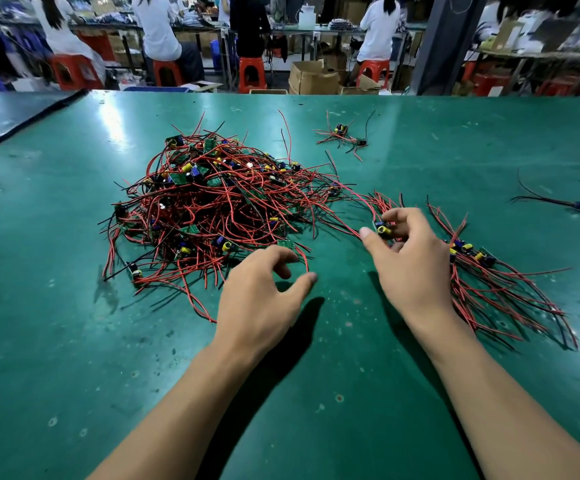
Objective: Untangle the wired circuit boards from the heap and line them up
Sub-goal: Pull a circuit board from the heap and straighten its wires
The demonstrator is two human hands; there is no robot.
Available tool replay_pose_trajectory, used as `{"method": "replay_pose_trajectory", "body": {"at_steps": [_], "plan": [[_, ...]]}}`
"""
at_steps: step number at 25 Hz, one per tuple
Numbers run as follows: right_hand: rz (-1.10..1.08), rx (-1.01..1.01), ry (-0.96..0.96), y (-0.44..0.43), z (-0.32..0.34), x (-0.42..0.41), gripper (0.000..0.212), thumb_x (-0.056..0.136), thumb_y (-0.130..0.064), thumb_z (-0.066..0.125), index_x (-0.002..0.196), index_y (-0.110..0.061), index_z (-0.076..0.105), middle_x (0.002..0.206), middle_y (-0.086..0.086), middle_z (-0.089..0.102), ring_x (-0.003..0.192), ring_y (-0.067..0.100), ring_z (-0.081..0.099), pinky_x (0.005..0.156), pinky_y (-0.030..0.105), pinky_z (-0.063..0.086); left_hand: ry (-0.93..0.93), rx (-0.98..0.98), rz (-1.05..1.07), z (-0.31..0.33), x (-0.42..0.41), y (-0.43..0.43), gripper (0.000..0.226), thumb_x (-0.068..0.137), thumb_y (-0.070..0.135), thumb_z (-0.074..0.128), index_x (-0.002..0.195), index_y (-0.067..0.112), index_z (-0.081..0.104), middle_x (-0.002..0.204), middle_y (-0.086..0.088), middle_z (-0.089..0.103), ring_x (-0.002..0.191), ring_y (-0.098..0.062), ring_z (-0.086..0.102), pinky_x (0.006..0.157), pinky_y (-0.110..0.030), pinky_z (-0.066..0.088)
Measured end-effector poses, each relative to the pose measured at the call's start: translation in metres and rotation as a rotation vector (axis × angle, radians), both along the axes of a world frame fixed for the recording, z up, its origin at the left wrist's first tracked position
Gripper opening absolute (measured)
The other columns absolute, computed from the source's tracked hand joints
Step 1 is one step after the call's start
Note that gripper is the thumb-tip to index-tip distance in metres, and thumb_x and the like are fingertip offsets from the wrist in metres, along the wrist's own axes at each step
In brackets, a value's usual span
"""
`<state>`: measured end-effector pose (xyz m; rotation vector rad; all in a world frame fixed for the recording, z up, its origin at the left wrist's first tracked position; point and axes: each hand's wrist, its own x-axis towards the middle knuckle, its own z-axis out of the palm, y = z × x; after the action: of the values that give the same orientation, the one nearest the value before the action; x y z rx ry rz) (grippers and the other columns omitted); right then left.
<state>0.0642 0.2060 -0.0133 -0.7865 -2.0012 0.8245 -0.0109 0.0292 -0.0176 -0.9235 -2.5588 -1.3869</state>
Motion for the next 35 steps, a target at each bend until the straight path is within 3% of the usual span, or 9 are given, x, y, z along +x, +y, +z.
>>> {"method": "replay_pose_trajectory", "body": {"at_steps": [3,5,12,16,19,23,28,31,35], "plan": [[-0.142,0.084,-0.185,0.008,-0.003,0.004,0.034,0.087,-0.036,0.071,0.117,-0.02,0.062,0.113,0.005,0.063,0.107,0.03,0.057,0.094,0.043,0.046,0.069,-0.324,-0.001,-0.002,0.002,0.003,0.035,0.079,0.06,0.066,0.095,0.029,0.063,0.092,0.01,0.056,0.087,-0.014,0.054,0.076,-0.031,0.046],[-0.177,0.191,-0.238,0.005,-0.003,0.004,0.038,0.087,-0.034,0.071,0.12,-0.019,0.063,0.119,0.007,0.059,0.115,0.031,0.052,0.098,0.043,0.04,0.111,-0.366,0.003,-0.003,0.003,0.005,0.031,0.084,0.057,0.061,0.089,0.026,0.059,0.09,0.008,0.051,0.089,-0.018,0.053,0.074,-0.032,0.044],[0.373,0.209,-0.277,-0.012,-0.01,-0.004,0.021,0.088,-0.025,0.073,0.107,-0.018,0.072,0.103,-0.003,0.064,0.084,0.017,0.062,0.089,0.037,0.051,0.134,-0.276,-0.012,-0.003,0.004,0.003,0.019,0.094,0.036,0.056,0.089,0.018,0.059,0.091,0.003,0.056,0.088,-0.02,0.055,0.076,-0.036,0.043],[0.402,0.199,-0.391,-0.009,-0.013,-0.004,0.059,0.082,-0.033,0.076,0.137,-0.029,0.056,0.108,-0.007,0.058,0.082,0.012,0.058,0.088,0.038,0.051,-0.194,0.075,-0.129,0.004,0.007,0.007,0.014,0.091,0.026,0.066,0.081,0.017,0.065,0.065,0.01,0.059,0.059,-0.004,0.051,0.06,-0.024,0.04],[0.499,0.112,-0.31,-0.01,-0.007,-0.003,0.073,0.077,-0.032,0.068,0.147,-0.039,0.045,0.108,-0.008,0.058,0.075,0.011,0.059,0.078,0.027,0.05,-0.452,0.183,-0.306,0.008,0.015,0.009,0.013,0.092,0.018,0.067,0.08,0.011,0.067,0.062,0.003,0.061,0.054,-0.011,0.051,0.055,-0.028,0.044],[0.675,0.101,-0.183,-0.017,0.004,-0.001,0.057,0.081,-0.029,0.063,0.137,-0.035,0.058,0.106,-0.007,0.066,0.081,-0.004,0.057,0.071,0.007,0.04,-0.616,0.309,-0.473,0.013,0.019,0.007,0.018,0.087,0.005,0.068,0.07,0.01,0.065,0.055,0.005,0.059,0.044,-0.003,0.046,0.046,-0.014,0.037],[0.816,-0.056,-0.193,-0.022,0.011,0.002,0.045,0.076,-0.022,0.064,0.12,-0.029,0.071,0.109,-0.005,0.072,0.104,0.012,0.066,0.093,0.028,0.05,-0.861,0.401,-0.523,0.015,0.014,0.003,0.019,0.077,0.011,0.074,0.062,0.015,0.064,0.047,-0.002,0.04,0.042,-0.01,0.031,0.044,-0.02,0.024],[0.756,-0.136,-0.162,-0.023,0.007,0.001,0.024,0.087,-0.016,0.07,0.109,-0.023,0.077,0.099,-0.004,0.076,0.094,0.011,0.069,0.088,0.034,0.054,-0.989,0.476,-0.484,0.018,0.009,0.003,0.012,0.071,0.023,0.072,0.063,0.017,0.065,0.049,-0.002,0.042,0.04,-0.01,0.032,0.046,-0.026,0.016],[0.682,-0.354,0.06,-0.027,0.01,-0.004,0.013,0.097,-0.012,0.062,0.101,-0.018,0.073,0.086,0.001,0.074,0.068,0.012,0.063,0.065,0.025,0.052,-1.168,0.541,-0.464,0.017,0.005,0.003,0.011,0.069,0.026,0.074,0.064,0.017,0.071,0.067,0.001,0.056,0.051,-0.007,0.043,0.048,-0.017,0.032]]}}
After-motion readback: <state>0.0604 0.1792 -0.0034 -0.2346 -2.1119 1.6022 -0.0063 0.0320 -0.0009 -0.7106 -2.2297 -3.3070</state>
